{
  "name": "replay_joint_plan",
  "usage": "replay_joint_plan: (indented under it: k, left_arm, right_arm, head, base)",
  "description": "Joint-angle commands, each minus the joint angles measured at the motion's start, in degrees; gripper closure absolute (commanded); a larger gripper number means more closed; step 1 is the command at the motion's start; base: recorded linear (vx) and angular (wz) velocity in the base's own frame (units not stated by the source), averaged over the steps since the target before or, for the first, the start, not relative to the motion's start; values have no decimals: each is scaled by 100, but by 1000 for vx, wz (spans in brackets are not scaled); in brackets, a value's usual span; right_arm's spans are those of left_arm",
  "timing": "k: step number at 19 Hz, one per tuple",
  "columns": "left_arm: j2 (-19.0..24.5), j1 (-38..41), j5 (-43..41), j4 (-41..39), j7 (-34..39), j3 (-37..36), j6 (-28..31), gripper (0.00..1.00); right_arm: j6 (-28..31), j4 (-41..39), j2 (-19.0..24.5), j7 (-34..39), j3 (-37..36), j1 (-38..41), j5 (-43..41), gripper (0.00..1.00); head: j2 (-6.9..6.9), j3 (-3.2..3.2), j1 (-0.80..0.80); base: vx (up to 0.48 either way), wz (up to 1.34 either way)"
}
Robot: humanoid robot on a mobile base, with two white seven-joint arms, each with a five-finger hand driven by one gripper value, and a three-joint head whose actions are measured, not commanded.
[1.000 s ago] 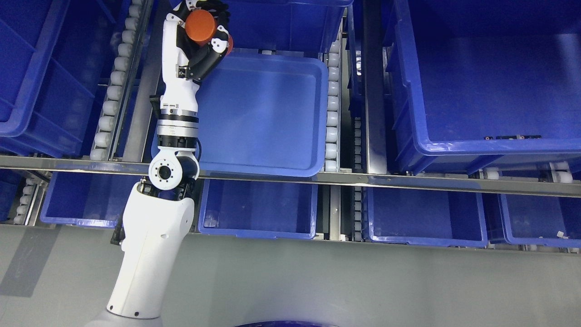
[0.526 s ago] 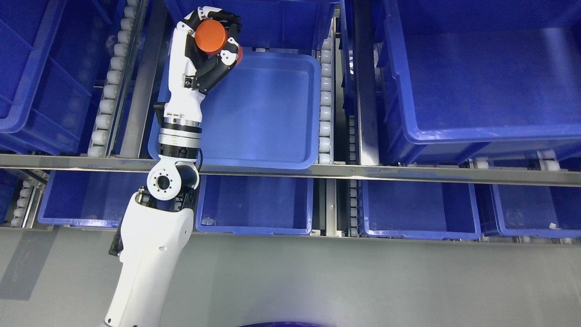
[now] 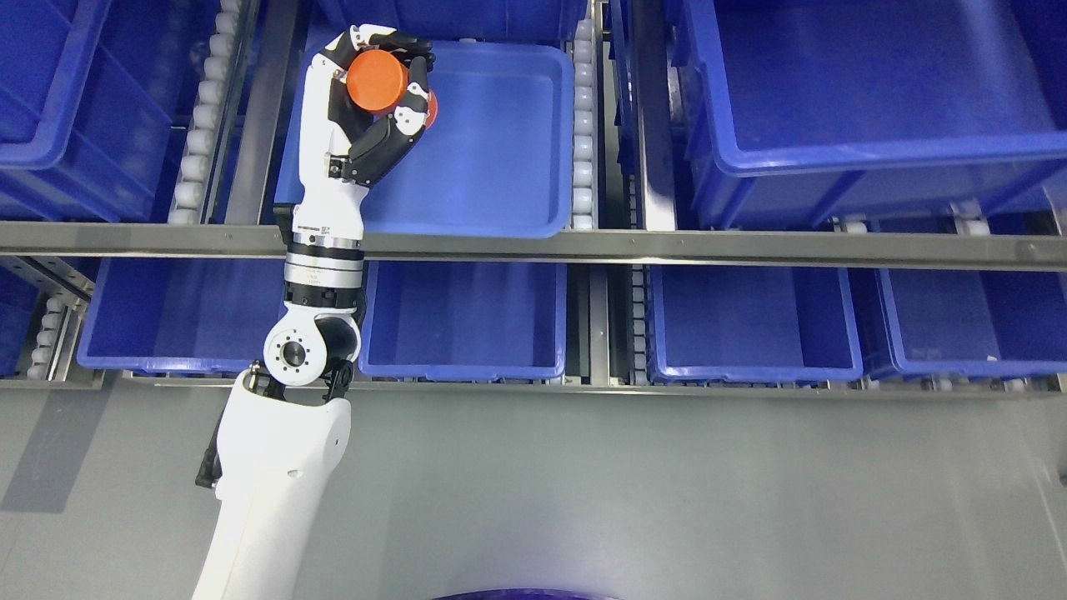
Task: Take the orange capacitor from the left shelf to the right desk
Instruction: 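Carry the capacitor in the left hand while turning toward the steel table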
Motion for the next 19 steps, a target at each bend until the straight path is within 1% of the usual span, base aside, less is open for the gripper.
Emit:
replay_joint_plan:
  k: [1,3,9,15,19]
  left_arm:
    - [100,72,5,-120,-161,1,-60,98]
    - [100,72,5,-120,-346,-8,-148,97]
    - [100,64,-4,-120,-355,-26,-148,97]
    - [100,-15,5,-120,-355,-26,-148,97]
    - [100,-103,5,-111,-355,-61,-139,97]
  right_arm:
    - [-17,-193,-100,-4,-62,0,0,0]
    - [-17,-193,-100,-4,-62,-8,0,0]
    - [-17,-193,-100,-4,-62,0,0,0]
    - [-17,-193,-100,-4,-62,-8,0,0]
    - [-17,-193,-100,-4,-62,-8,0,0]
  head:
    - [0,0,0]
    - [0,0,0]
    - [0,0,0]
    - [0,0,0]
    - [0,0,0]
  base:
    - [-212,-49]
    - [-223,-189]
    - [-209,-391]
    - [-165,-837]
    - [-13,-966]
